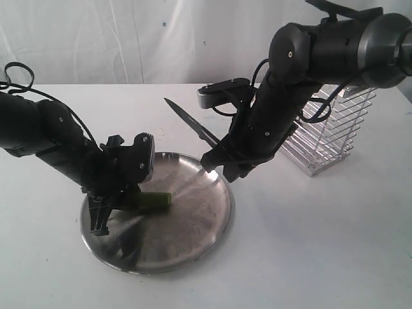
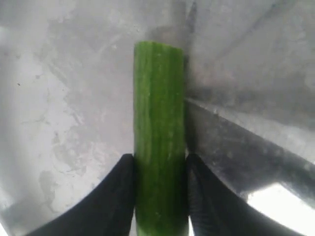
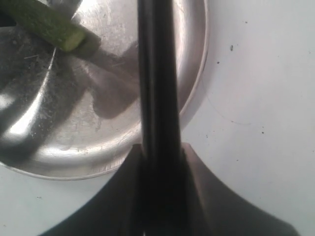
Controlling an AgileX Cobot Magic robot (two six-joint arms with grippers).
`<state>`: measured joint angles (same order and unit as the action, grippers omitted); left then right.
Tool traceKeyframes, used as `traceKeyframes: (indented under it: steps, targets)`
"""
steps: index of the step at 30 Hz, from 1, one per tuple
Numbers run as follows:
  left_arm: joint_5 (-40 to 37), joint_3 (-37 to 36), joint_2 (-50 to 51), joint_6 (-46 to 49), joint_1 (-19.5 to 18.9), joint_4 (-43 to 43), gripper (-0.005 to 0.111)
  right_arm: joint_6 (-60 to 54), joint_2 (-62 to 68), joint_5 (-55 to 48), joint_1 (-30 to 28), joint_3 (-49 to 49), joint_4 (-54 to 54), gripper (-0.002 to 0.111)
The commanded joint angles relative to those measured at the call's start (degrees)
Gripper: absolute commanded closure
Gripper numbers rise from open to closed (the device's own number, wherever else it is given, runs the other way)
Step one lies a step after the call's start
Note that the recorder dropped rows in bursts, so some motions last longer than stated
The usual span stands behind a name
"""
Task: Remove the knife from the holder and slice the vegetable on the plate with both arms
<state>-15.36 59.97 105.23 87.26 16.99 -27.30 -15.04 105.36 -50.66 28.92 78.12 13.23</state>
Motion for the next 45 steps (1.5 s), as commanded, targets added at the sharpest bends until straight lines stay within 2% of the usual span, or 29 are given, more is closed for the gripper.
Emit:
traceKeyframes:
  steps: [1, 9, 15, 17, 19, 20, 22, 25, 30, 34, 45]
  targets:
    - [-0.9, 0.1, 0.1, -0.1, 0.3, -0.9, 0.057, 0.3, -0.8, -1.1, -0.4, -0.3, 0.3, 0.108]
    - [0.6, 0.1, -2.7, -0.7, 0.3, -1.0, 0.049, 9.9, -1.7, -0.9, -0.1, -0.7, 1.5, 0.108]
    - [6.7, 0.1, -15.7, -12.7, 0.3, -1.0, 0.049, 21.9, -6.1, 9.4, 8.1, -9.8, 3.4, 0.108]
    - [10.0, 0.1, -18.3, -21.9, 0.3, -1.7, 0.058, 24.7, -6.2, 11.0, 11.9, -10.9, 3.4, 0.108]
    - [12.2, 0.1, -17.8, -29.7, 0.3, -3.6, 0.1, 29.6, -6.0, 13.7, 15.7, -10.9, 2.7, 0.108]
    - [12.1, 0.1, -17.0, -32.0, 0.3, -4.3, 0.106, 32.1, -5.8, 14.6, 16.8, -10.9, 1.9, 0.108]
    - [12.3, 0.1, -15.0, -38.9, 0.3, -7.1, 0.106, 38.8, -5.7, 15.2, 18.8, -10.9, -3.2, 0.108]
    - [13.8, 0.1, -12.0, -46.1, 0.3, -9.3, 0.106, 55.2, -5.1, 11.4, 20.8, -10.9, -16.3, 0.108]
    - [18.1, 0.1, -8.2, -53.2, 0.3, -9.9, 0.106, 58.0, -3.6, 12.6, 26.0, -10.9, -16.6, 0.108]
    - [21.3, 0.4, -6.5, -53.2, 0.3, -9.9, 0.106, 59.4, -0.8, 13.4, 26.5, -10.9, -16.1, 0.108]
    - [12.1, 6.7, -2.4, -52.6, 0.3, -9.9, 0.107, 60.3, 2.9, 13.4, 26.5, -10.9, -15.8, 0.108]
